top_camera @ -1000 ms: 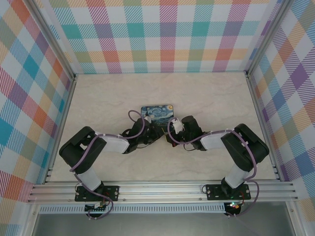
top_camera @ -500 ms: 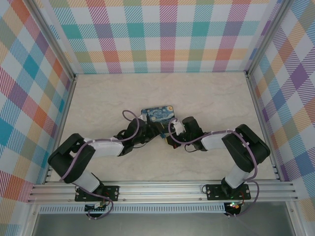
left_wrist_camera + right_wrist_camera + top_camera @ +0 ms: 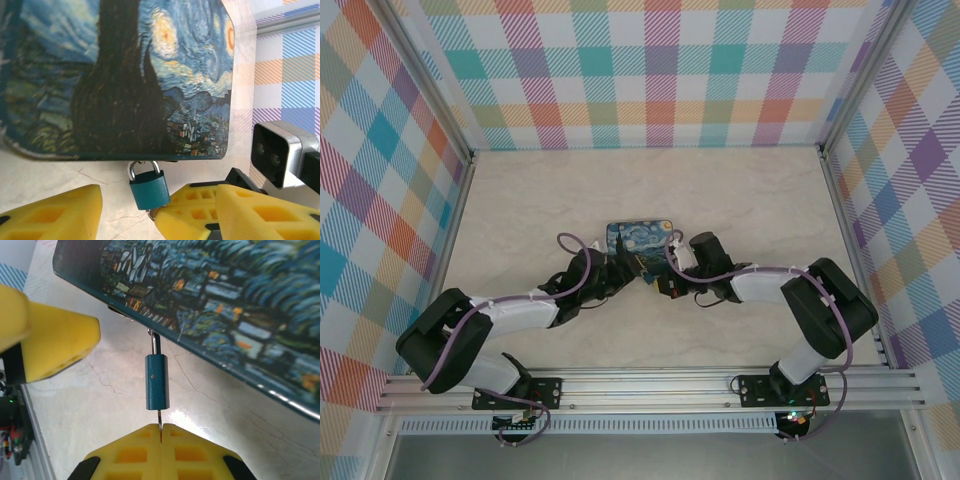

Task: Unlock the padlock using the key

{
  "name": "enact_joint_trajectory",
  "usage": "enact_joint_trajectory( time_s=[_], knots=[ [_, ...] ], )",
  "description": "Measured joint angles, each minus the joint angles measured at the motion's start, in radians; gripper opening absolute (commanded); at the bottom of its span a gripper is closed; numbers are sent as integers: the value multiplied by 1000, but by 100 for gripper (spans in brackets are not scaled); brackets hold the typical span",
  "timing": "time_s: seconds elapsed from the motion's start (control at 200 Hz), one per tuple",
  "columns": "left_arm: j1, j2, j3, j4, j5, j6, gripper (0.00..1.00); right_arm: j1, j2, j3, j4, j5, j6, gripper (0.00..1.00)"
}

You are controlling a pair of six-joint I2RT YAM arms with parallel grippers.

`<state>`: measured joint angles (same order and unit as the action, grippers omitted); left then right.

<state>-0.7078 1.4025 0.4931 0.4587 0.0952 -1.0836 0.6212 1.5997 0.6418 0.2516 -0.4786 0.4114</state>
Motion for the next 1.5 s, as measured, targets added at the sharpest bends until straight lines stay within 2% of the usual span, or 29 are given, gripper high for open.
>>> enact_joint_trajectory(
  time_s=[0.175, 0.695, 1.135, 1.315, 1.5],
  knots=[
    [-5, 13, -14, 42, 10, -42, 49, 0, 0, 4, -7, -18, 77, 0],
    [-50, 144, -14, 163, 15, -117, 38, 1, 0, 17, -16, -35, 174, 0],
    [-63, 223, -13, 277, 7, -167, 33, 11, 6, 17, -9, -39, 219, 0],
    [-64, 234, -11, 299, -4, -175, 28, 11, 9, 22, -7, -39, 244, 0],
    [-64, 235, -11, 303, -5, -181, 32, 11, 9, 22, -4, -39, 291, 0]
  ],
)
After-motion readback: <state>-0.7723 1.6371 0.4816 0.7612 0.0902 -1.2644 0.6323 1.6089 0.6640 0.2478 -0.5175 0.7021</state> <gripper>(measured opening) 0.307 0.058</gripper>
